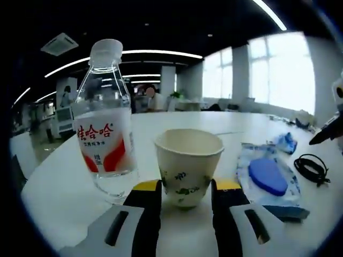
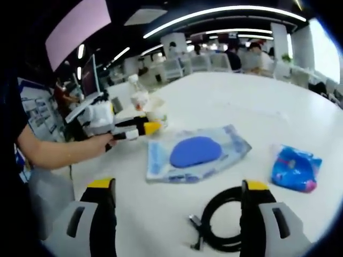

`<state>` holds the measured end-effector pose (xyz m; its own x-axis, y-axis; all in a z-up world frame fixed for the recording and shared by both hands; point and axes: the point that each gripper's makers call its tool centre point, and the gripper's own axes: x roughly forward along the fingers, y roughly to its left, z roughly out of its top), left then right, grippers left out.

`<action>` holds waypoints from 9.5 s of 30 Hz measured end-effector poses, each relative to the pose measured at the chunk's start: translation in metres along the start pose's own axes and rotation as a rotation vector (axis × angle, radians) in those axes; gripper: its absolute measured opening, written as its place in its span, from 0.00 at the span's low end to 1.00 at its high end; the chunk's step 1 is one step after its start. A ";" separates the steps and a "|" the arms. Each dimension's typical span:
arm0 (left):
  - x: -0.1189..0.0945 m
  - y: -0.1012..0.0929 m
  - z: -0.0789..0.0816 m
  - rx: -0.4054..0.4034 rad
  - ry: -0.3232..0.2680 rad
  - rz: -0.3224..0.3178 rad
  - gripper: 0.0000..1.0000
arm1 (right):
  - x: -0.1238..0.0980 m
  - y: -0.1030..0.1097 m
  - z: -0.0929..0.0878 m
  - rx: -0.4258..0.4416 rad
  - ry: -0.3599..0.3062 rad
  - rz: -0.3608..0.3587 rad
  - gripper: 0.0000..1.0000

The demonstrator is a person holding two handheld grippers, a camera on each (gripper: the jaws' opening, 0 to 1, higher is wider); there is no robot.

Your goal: Arrange the tabletop items into an orderly group along one side of the table until the central work area is clear of visible clutter.

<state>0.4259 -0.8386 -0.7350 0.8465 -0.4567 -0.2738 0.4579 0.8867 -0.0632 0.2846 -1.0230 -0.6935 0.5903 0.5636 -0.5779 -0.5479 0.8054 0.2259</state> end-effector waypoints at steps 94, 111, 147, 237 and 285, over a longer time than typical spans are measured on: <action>-0.066 -0.130 -0.054 -0.398 0.351 0.019 0.06 | 0.072 -0.121 0.021 -0.201 -0.059 -0.242 0.05; -0.067 -0.117 -0.042 -0.388 0.322 0.015 0.00 | 0.053 -0.110 0.016 -0.180 -0.057 -0.208 0.00; 0.001 -0.066 0.006 -0.194 0.174 0.015 0.00 | 0.027 -0.110 0.027 -0.097 -0.143 -0.326 0.00; -0.134 -0.054 0.052 0.012 0.109 -0.125 0.91 | -0.098 -0.026 0.013 -0.042 -0.192 -0.155 0.98; -0.224 -0.047 0.055 0.069 0.127 -0.080 1.00 | -0.184 -0.004 -0.037 -0.037 -0.161 -0.215 0.99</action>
<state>0.2295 -0.7821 -0.6176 0.7671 -0.5091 -0.3903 0.5439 0.8388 -0.0249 0.1563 -1.1369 -0.6175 0.7806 0.4047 -0.4763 -0.4195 0.9042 0.0807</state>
